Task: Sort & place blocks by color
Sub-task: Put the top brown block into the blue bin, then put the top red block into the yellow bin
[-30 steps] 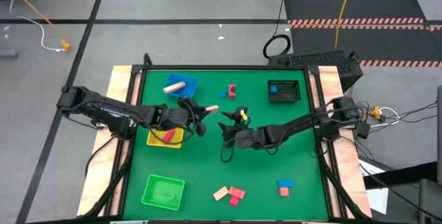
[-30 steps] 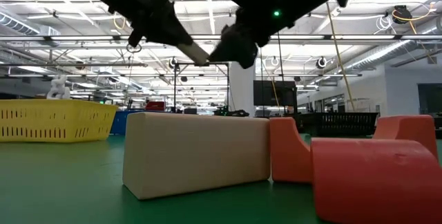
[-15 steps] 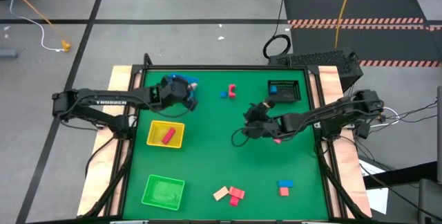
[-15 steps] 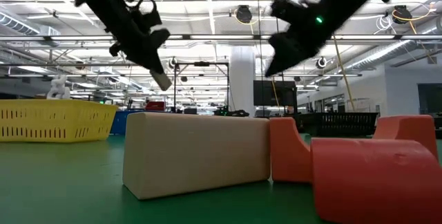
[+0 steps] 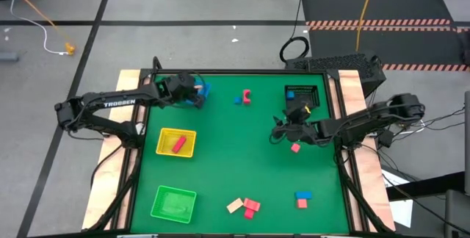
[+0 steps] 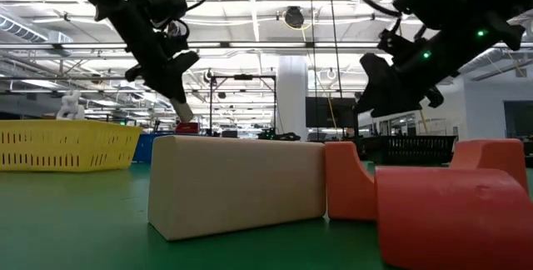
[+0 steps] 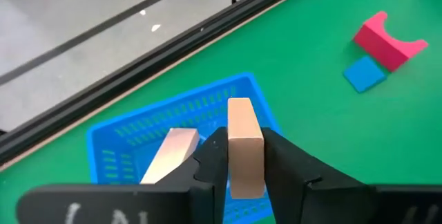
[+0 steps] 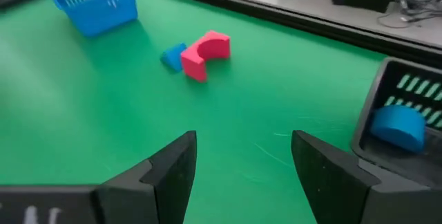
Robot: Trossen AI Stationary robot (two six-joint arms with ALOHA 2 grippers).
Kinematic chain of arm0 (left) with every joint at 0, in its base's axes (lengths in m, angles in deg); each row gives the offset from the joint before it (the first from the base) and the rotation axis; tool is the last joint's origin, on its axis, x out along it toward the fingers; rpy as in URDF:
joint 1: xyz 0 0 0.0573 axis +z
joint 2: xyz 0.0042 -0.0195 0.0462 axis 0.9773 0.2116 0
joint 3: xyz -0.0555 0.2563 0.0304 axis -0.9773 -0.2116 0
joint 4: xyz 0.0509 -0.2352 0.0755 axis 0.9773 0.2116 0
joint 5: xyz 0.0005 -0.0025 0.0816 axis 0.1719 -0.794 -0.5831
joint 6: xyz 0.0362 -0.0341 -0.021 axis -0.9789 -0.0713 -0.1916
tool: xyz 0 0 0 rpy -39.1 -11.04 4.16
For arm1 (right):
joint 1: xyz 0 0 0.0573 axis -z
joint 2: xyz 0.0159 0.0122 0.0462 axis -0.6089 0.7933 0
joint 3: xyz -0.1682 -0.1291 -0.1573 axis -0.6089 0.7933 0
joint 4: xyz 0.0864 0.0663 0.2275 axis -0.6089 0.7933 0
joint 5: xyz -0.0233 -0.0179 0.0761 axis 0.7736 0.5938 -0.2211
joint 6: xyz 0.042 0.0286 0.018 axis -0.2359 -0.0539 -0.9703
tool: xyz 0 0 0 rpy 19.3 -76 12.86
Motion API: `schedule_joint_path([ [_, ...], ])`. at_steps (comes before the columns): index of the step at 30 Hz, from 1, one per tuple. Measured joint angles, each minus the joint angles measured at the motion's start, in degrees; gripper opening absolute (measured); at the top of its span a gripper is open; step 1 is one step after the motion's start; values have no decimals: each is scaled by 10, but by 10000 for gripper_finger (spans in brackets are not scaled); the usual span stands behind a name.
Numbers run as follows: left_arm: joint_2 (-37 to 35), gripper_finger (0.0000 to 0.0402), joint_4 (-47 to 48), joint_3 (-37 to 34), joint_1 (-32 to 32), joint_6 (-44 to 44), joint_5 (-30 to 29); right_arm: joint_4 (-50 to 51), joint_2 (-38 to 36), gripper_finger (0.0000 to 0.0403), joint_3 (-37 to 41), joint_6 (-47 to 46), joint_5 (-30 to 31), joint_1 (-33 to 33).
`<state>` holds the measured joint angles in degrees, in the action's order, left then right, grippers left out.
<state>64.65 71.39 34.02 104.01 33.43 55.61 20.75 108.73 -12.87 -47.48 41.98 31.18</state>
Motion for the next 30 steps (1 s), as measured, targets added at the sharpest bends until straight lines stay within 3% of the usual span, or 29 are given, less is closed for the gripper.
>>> schedule_joint_path([
  [4,0,113,6,0,5,15,0,-65,-4,226,19,20,0,0],
  [11,0,119,4,0,2,26,-1,-202,-4,226,22,105,-5,5],
  [16,-7,121,-12,0,-10,39,-1,-313,14,226,21,151,-64,42],
  [24,-6,122,-61,0,-53,52,81,-308,117,226,-61,154,-121,100],
  [30,-6,122,-76,0,-102,56,88,-238,199,226,-155,166,-122,131],
])
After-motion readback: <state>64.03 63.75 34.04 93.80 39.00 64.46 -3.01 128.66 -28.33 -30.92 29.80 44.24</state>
